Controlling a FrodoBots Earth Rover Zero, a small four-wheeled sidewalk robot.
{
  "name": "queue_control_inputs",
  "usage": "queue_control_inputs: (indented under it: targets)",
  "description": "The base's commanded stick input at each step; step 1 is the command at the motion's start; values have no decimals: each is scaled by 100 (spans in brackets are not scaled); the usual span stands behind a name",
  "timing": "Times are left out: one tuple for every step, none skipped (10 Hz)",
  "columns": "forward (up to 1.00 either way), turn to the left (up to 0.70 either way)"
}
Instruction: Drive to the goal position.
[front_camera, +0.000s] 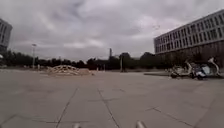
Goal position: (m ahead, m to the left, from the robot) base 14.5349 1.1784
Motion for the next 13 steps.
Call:
queue_control_inputs:
  targets:
    - [45,0]
    - [45,0]
    - [45,0]
    - [45,0]
    - [45,0]
    - [45,0]
    - [45,0]
    - [45,0]
    - [45,0]
    - [45,0]
    - [45,0]
    - [45,0]
    - [45,0]
